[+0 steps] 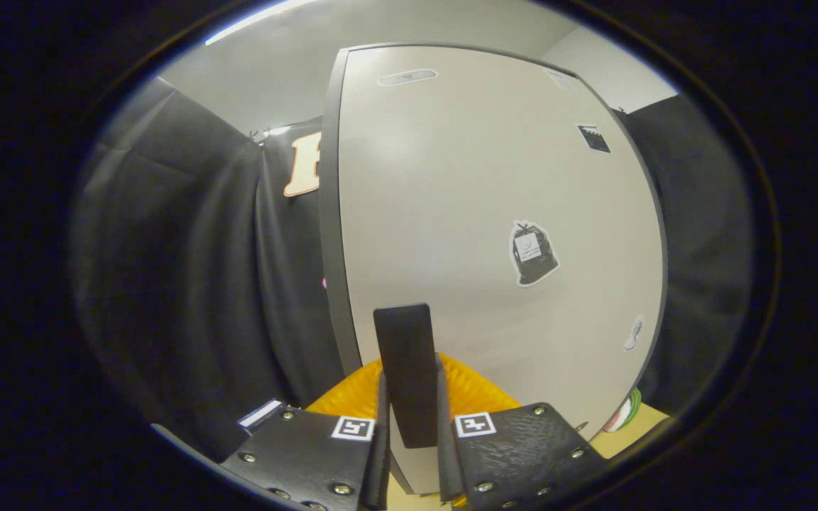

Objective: Open the shoe cabinet door, grab the shoes and put them into the shoe cabinet, then close the shoe cabinet door.

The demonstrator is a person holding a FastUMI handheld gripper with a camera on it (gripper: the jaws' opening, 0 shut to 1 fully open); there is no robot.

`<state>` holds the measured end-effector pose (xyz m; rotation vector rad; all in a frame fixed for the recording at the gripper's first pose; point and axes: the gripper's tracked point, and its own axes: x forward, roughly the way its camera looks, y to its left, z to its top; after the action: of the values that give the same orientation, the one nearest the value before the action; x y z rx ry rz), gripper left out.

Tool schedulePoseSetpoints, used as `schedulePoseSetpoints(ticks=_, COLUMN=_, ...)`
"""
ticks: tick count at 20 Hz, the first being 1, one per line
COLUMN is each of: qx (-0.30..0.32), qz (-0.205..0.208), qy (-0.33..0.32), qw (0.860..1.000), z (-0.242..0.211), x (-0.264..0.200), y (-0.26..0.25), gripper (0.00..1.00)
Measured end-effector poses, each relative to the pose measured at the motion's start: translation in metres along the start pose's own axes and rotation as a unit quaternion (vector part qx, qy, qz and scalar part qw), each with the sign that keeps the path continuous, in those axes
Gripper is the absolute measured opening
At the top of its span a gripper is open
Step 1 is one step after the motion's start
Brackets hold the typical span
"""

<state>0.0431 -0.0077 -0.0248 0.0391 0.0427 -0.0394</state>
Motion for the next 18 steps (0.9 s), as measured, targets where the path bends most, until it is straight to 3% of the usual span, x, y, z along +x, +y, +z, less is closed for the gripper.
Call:
schedulePoseSetpoints(ticks=11, qx=0.005, qz=0.019, qy=0.001, qw=1.000, z=0.005, x=-0.040, y=-0.010, gripper=0.27)
schedulePoseSetpoints(ticks=18, qx=0.009, qz=0.063, qy=0.012, qw=0.998, z=0.004, x=-0.067, y=-0.019, gripper=0.27)
